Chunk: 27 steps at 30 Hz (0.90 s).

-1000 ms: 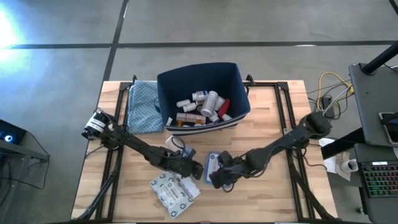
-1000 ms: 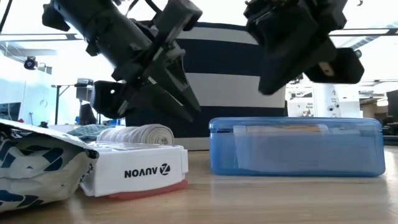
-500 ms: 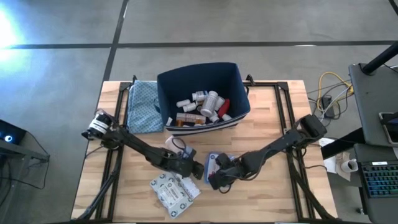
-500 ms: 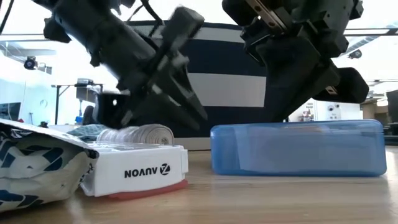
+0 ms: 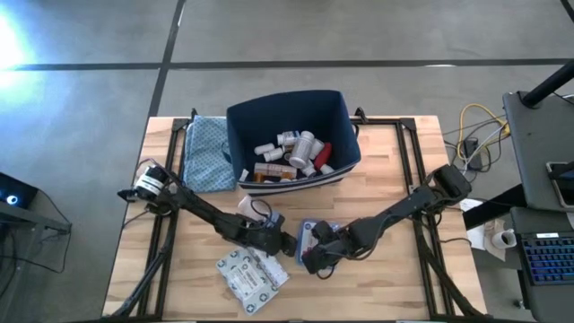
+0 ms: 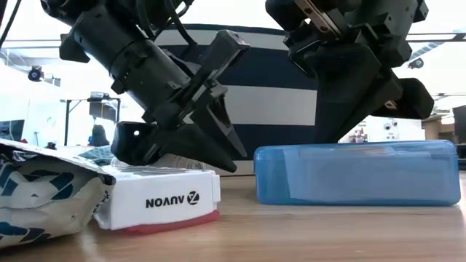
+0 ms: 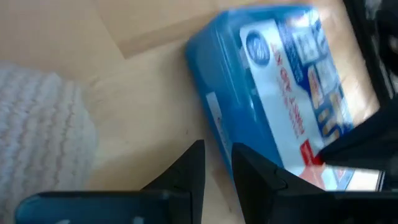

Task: Pick & place medical supplies in basket/bin
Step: Put the blue first aid kit into the blue bin

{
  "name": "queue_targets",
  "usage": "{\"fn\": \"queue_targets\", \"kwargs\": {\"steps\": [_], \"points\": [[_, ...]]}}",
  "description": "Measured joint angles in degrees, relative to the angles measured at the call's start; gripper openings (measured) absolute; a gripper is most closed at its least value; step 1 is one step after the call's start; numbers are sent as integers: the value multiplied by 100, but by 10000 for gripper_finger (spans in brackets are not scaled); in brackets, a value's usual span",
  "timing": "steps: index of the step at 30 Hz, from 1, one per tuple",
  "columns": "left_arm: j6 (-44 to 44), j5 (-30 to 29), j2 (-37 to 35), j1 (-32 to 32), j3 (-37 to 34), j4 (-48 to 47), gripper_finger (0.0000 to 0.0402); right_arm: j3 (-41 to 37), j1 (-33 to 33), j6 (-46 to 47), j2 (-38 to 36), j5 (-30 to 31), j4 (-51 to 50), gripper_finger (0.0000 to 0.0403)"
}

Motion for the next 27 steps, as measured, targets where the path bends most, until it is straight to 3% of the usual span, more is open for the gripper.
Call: {"fn": "queue_targets", "kwargs": {"steps": [6, 14, 20, 27], "points": [[1033, 79, 255, -4, 15, 441, 61, -4, -7, -285, 2, -152, 22, 9], [2558, 85, 404, 21, 4, 661, 61, -20, 4, -997, -96, -869, 88, 9], [4127, 83, 419, 21, 7, 1345, 61, -24, -9, -1152, -151, -929, 103, 9], [5039, 233, 422, -35, 7, 1342, 61, -24, -9, -1283, -151, -1128, 126, 9]]}}
